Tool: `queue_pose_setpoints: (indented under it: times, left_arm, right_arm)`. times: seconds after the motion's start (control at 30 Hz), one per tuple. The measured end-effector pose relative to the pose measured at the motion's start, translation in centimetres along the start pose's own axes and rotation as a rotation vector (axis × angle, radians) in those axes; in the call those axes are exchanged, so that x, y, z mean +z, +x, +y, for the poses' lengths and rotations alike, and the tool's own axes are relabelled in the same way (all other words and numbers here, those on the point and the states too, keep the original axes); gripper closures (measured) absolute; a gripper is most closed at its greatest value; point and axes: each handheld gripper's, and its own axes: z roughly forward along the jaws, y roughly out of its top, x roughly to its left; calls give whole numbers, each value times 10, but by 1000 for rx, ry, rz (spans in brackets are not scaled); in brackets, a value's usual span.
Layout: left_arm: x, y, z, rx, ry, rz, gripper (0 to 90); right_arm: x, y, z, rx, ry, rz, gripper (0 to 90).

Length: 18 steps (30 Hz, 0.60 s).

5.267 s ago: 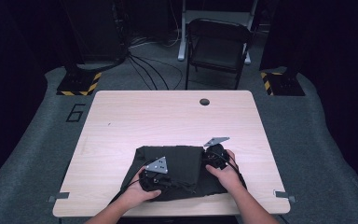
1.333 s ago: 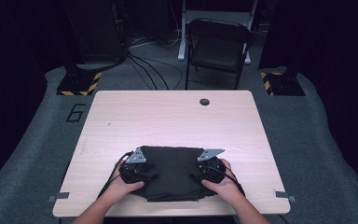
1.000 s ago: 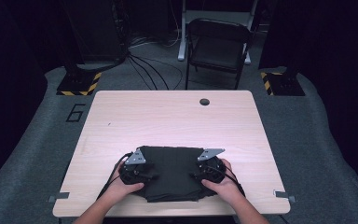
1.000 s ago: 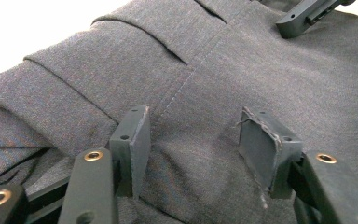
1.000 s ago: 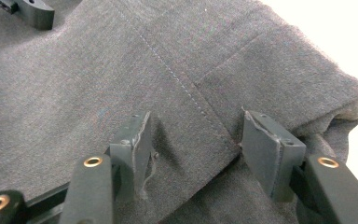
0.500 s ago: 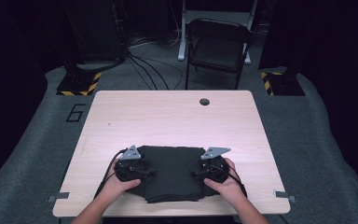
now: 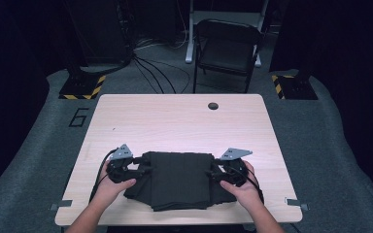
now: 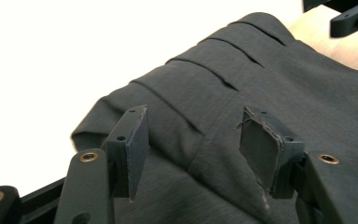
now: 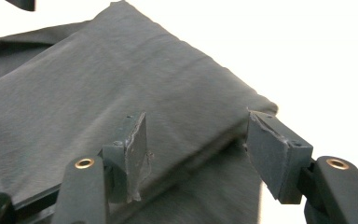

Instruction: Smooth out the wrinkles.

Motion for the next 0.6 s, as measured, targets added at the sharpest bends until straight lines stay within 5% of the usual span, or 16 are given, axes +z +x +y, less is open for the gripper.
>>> queue_pose_setpoints:
  times: [0.2, 0.6]
  left_arm:
    - [-12, 9, -5, -24, -2, 43, 420]
    - [-26, 23, -23, -66, 1, 104, 414]
  right_arm:
    - [-11, -17, -6, 29, -7, -68, 384]
    - [-16, -23, -14, 63, 5, -104, 385]
